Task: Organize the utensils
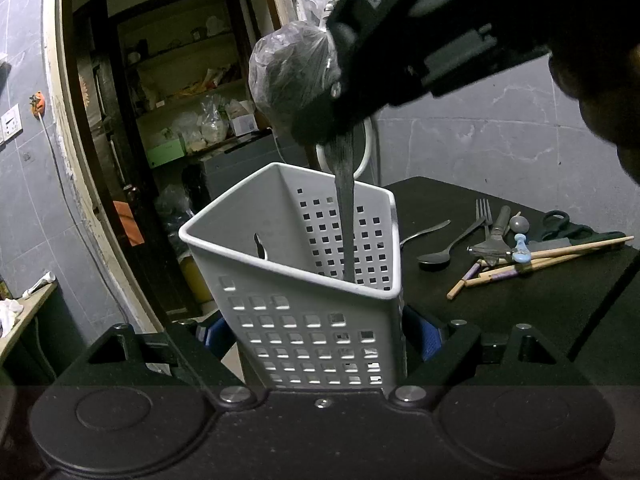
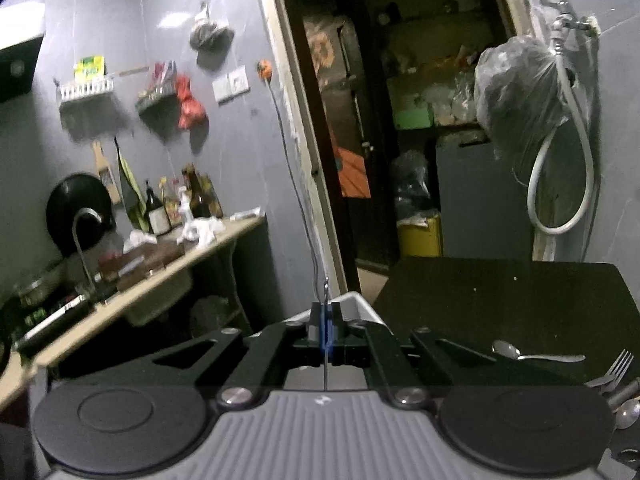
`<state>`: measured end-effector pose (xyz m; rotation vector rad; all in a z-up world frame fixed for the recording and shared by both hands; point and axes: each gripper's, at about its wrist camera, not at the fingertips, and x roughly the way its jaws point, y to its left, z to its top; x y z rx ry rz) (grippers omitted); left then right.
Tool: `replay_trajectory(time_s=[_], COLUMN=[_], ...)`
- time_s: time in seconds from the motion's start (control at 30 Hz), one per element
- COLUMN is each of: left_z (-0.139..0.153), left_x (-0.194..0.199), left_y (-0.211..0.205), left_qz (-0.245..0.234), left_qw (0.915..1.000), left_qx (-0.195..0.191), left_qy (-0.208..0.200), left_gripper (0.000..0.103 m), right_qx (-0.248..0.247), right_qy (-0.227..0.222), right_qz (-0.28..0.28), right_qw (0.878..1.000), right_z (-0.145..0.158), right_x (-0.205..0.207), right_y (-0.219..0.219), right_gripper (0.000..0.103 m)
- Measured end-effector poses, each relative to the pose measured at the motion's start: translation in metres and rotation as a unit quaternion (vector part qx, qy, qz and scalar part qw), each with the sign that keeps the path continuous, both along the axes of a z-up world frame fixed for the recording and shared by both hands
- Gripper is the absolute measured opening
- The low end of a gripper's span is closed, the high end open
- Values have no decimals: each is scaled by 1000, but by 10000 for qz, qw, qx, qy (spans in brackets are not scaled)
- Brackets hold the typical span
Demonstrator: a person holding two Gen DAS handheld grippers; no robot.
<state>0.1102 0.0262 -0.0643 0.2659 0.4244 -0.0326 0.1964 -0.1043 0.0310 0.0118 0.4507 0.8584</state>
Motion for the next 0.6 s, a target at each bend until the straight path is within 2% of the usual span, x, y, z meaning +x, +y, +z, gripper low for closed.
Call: replay_trajectory(time_s=[0.13, 0.2, 0.27, 0.3, 0.43, 0.5, 0.6], left_z=[0, 0, 0, 0, 0, 0, 0], left_x=[0, 1, 1, 1, 2, 2, 2], left_y=[0, 1, 0, 0, 0, 1, 1], left_qz=[-4, -3, -5, -2, 4, -3, -3], left_qw=[10000, 10000, 10000, 10000, 10000, 10000, 10000], left_qx=[-12, -21, -16, -18, -18, -20, -21], left_qy=[17, 27, 28, 29, 30, 32, 35], left_gripper=[87, 87, 87, 87, 87, 87, 87], right_qx=[-193, -192, -117, -89, 87, 184, 339], right_qy=[-41, -56, -112, -147, -341, -407, -565], right_qz=[12, 34, 104, 138, 196, 135, -125], right_qw=[9998, 9998, 9998, 9998, 9992, 9989, 9977], right_z=[-2, 0, 2, 4, 11, 15, 22], right_x=[-6, -8, -13, -15, -25, -27, -30], right_y=[6, 8, 6, 4, -7, -12, -25], right_gripper=[8, 35, 46, 55, 73, 87, 96])
